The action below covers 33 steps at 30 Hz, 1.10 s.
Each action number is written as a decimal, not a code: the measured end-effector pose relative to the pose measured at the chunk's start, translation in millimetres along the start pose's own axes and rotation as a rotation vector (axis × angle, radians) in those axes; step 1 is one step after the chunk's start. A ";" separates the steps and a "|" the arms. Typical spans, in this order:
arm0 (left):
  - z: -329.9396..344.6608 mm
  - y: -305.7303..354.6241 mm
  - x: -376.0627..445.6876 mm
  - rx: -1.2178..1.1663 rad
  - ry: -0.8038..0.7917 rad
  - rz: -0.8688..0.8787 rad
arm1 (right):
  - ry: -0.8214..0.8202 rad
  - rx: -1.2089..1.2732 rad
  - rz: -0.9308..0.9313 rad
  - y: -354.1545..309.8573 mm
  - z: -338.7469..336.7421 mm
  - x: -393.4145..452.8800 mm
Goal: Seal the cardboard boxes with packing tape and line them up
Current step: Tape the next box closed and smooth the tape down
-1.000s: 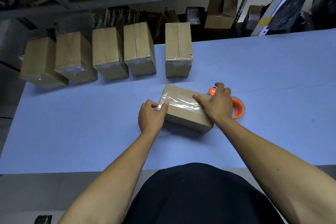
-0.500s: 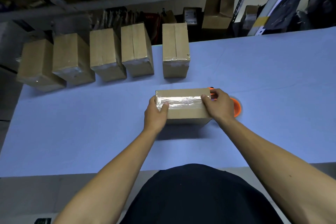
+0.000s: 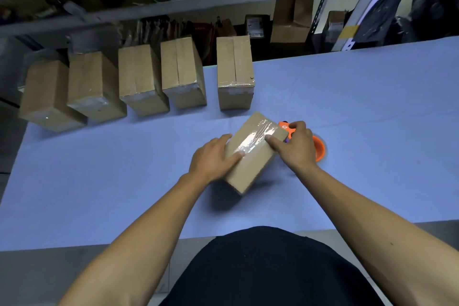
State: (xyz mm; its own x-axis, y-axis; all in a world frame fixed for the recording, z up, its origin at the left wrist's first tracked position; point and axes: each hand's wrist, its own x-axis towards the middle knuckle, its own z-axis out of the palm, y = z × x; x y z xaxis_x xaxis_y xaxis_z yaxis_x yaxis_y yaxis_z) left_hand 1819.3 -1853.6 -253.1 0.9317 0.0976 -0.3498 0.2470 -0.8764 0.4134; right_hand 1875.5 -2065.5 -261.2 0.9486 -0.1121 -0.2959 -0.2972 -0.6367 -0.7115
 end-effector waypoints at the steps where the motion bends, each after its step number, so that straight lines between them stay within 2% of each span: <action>1: 2.7 0.9 -3.7 -0.026 -0.028 -0.011 | -0.003 0.063 0.003 -1.3 4.1 0.8; 4: 8.6 4.2 -5.1 -0.159 -0.123 -0.095 | -0.043 0.166 -0.002 -6.5 14.3 1.1; 7: 10.7 12.5 6.8 -0.378 -0.045 -0.113 | -0.089 0.175 -0.038 -7.8 16.7 0.6; 9: 10.7 21.8 17.8 -0.451 0.005 -0.059 | -0.130 0.169 -0.063 -7.3 13.6 1.4; 11: 12.9 29.4 26.7 -0.404 -0.008 0.043 | -0.176 0.154 -0.083 -3.8 7.4 3.4; 13: 21.4 31.3 28.8 -0.392 -0.034 0.089 | -0.160 0.065 -0.103 5.6 -1.7 5.8; 16: 37.2 33.2 19.8 -0.480 0.057 0.055 | -0.073 -0.164 -0.121 30.5 -14.0 9.8; 19: 44.1 35.5 14.9 -0.511 0.092 0.017 | -0.202 -0.308 -0.038 51.0 -14.7 11.4; 21: 43.0 37.6 15.1 -0.515 0.088 0.015 | -0.229 -0.339 -0.028 53.2 -12.5 10.7; 26: 41.0 35.6 14.8 -0.558 0.089 0.023 | -0.089 -0.311 -0.091 39.2 -20.8 11.1; 30: 38.1 35.5 15.6 -0.547 0.061 0.028 | -0.002 0.003 0.137 20.0 -52.0 15.6; 33: 31.0 39.3 17.6 -0.462 0.054 -0.001 | 0.023 0.118 0.135 9.8 -69.9 16.3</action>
State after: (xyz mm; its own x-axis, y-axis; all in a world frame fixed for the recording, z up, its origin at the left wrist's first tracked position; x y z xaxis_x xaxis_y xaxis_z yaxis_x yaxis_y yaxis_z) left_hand 1837.2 -1900.9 -269.1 0.9411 0.1334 -0.3107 0.3288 -0.5759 0.7485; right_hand 1895.7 -2126.9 -228.5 0.9010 -0.2087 -0.3804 -0.4316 -0.5206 -0.7366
